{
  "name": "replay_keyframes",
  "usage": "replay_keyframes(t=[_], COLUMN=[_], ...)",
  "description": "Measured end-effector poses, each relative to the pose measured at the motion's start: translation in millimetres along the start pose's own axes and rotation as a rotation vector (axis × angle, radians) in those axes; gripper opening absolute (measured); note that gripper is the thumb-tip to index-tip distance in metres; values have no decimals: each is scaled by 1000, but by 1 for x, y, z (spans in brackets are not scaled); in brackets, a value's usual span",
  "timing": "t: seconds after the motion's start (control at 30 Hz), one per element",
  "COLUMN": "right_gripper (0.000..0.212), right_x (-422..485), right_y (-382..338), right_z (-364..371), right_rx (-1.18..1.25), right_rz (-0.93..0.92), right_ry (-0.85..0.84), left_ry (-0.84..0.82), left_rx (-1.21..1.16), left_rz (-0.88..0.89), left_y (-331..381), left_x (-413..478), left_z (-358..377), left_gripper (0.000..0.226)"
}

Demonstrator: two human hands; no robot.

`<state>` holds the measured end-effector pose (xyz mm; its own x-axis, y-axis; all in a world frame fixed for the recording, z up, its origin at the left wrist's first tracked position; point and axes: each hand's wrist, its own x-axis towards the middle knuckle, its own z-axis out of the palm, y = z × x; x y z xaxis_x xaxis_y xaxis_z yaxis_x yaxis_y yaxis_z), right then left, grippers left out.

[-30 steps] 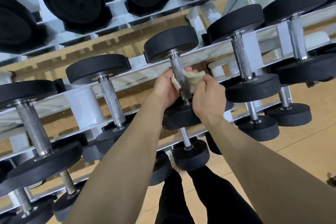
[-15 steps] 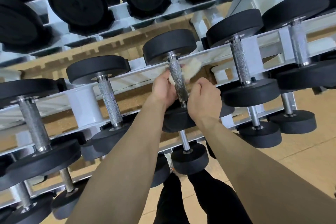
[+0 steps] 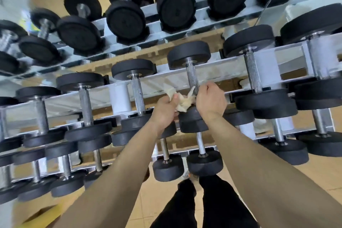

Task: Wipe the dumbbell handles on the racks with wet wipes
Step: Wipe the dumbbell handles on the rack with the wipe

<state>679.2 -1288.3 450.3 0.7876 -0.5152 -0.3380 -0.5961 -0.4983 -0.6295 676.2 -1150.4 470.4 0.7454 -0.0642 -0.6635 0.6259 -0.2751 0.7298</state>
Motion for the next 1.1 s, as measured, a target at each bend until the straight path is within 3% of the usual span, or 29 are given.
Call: replay_keyframes(t=[0.17,0.3,0.4,0.5,0.7,0.9,1.1], right_gripper=[23,19,8,13,17,28,17], right_x=[-20,-58,-80,-95,-96,-77,-58], right_y=[-5,-17,-18,-14,14,72,175], right_z=[-24,-50,-71,-97,-163,-229,-324], right_rx=[146,228,431,858,1307,1258,1181], right_rz=[-114,-198,2,302,446,338,226], right_ry=[-153,-199,-195,-270,-166,-196,-141], left_ry=[99,264,281,207,-46,-78,-65], left_rx=[-55,-119,-139,-9,149,231,223], left_rz=[92,108,196,305,316,383,370], left_y=[13,21,32,40,54,74,90], left_x=[-39,-54,-72,-86,-114,-132,-153], left_z=[-2,11,26,39,88,163,307], left_gripper=[14,25,27,22,19,20,11])
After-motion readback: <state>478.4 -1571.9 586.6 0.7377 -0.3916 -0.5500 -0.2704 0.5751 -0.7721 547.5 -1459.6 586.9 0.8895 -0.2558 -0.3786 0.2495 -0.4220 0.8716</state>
